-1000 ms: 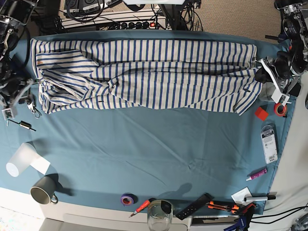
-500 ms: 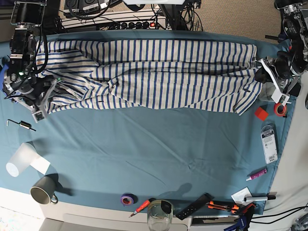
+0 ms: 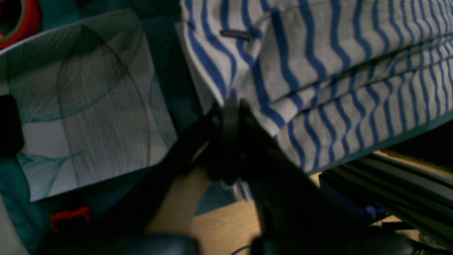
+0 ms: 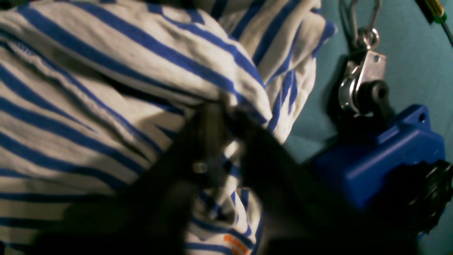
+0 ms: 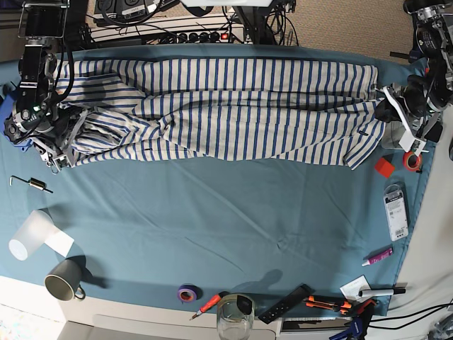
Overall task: Fold the T-shirt properly
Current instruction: 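Grasp the shirt end near the right gripper and tuck it inward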
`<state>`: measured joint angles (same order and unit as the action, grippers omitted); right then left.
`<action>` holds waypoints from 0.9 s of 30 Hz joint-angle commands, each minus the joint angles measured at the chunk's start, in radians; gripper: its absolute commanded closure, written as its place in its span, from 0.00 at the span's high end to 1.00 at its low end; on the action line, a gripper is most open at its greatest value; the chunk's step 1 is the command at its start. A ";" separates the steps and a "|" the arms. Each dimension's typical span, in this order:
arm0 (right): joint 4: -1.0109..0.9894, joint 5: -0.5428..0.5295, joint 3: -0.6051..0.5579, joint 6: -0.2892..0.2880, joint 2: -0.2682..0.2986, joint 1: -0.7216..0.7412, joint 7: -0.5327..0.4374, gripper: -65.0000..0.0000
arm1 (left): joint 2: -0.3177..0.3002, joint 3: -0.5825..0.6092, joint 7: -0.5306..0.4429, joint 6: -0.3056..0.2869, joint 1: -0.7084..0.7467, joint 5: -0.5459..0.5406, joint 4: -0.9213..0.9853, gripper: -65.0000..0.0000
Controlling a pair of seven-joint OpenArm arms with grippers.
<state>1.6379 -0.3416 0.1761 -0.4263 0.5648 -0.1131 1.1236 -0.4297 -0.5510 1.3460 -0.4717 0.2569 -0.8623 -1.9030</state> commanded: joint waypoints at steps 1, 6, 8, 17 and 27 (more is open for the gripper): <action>0.014 0.003 0.007 0.019 0.023 0.016 -0.009 0.00 | -0.019 -0.008 -0.013 -0.001 -0.005 -0.014 -0.018 0.00; 0.049 0.002 0.008 0.027 0.023 0.016 0.029 0.00 | -0.019 -0.008 -0.023 -0.001 -0.006 -0.014 -0.018 0.00; 0.089 0.002 0.008 0.027 0.023 0.016 0.054 0.00 | -0.019 -0.008 -0.023 -0.001 -0.006 -0.014 -0.018 0.00; 0.228 0.003 0.009 0.027 0.023 0.007 0.112 0.00 | -0.019 -0.008 -0.022 -0.001 -0.005 -0.014 -0.017 0.00; 0.278 -0.110 0.183 0.008 0.023 -0.089 0.144 0.00 | -0.019 -0.008 -0.027 -0.001 -0.005 -0.014 -0.018 0.00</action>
<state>1.8996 -0.4561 0.3496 -0.4191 0.5648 -0.2119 1.2816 -0.4297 -0.5510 1.3338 -0.4717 0.2569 -0.8623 -1.9038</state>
